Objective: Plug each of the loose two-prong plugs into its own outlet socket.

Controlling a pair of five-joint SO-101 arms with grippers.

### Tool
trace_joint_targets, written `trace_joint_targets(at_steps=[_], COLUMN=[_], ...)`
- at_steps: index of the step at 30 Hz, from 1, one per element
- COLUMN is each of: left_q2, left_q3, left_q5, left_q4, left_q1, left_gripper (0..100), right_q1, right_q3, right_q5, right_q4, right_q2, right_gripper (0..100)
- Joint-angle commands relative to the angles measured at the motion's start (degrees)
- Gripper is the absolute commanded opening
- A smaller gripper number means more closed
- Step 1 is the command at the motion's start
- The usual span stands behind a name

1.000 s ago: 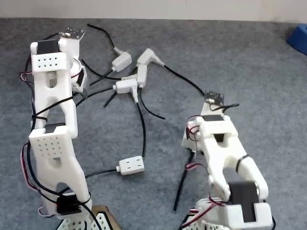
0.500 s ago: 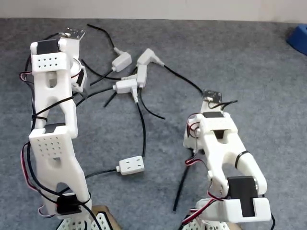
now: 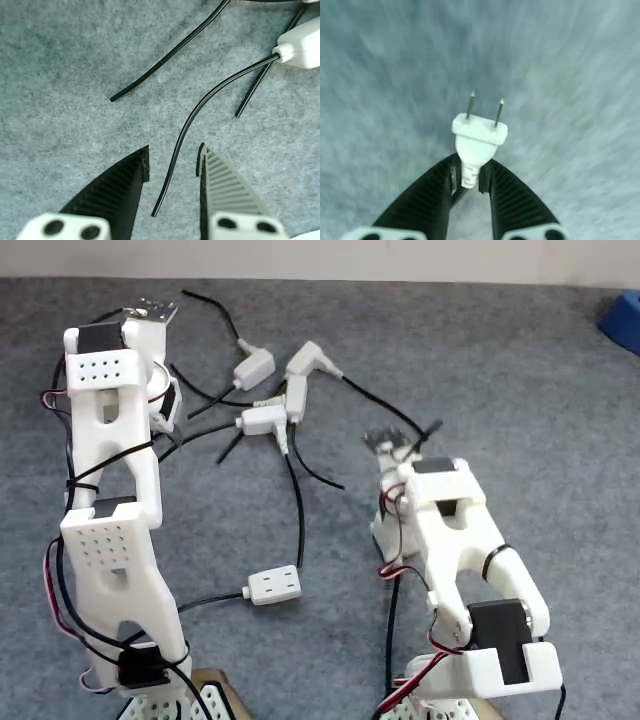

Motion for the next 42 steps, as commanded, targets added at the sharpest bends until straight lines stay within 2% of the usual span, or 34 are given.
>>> trace_joint_targets(at_steps=[1, 7, 12, 17, 20, 22, 25, 30, 36, 42], left_q2=[-3.91, -3.91, -3.91, -3.82, -4.35, -4.97, -8.13, -14.02, -30.02, -55.43], left_q3=[-0.57, -0.40, -0.22, -0.22, -0.40, -1.36, -2.59, 7.87, 36.62, 73.98], left_q5=[-5.45, -9.76, -14.24, -14.59, -16.09, -12.92, -5.54, -2.11, -1.14, -3.43], left_q4=[-0.09, -3.78, -4.57, -4.57, -4.48, -5.27, -12.57, -20.31, -42.99, -72.79], left_q1=[-0.31, -0.31, 1.01, 1.80, 1.45, 0.13, -2.51, -1.89, 1.01, 2.42], left_gripper=[17, 17, 17, 17, 17, 15, 13, 13, 13, 15], right_q1=[-0.84, -4.53, -14.90, -22.73, -22.99, -21.58, -20.18, -19.21, -17.01, -17.36], right_q3=[-11.21, -25.10, -29.23, -28.79, -27.03, -23.69, -13.76, -0.57, -3.03, -6.99], right_q5=[1.76, 10.64, 17.85, 18.02, 16.18, 12.57, 7.03, 3.60, 3.96, 5.45], right_q4=[-2.42, -3.30, -1.01, -0.22, -0.22, -4.53, -14.11, -23.34, -23.25, -19.82], right_q2=[-2.95, 0.13, 6.64, 8.04, 4.18, -1.10, -9.89, -16.04, -9.71, -5.05], right_gripper=[0.7, 0.7, 0.7, 0.7, 0.7, 0.7, 0.7, 0.7, 0.7, 0.7])
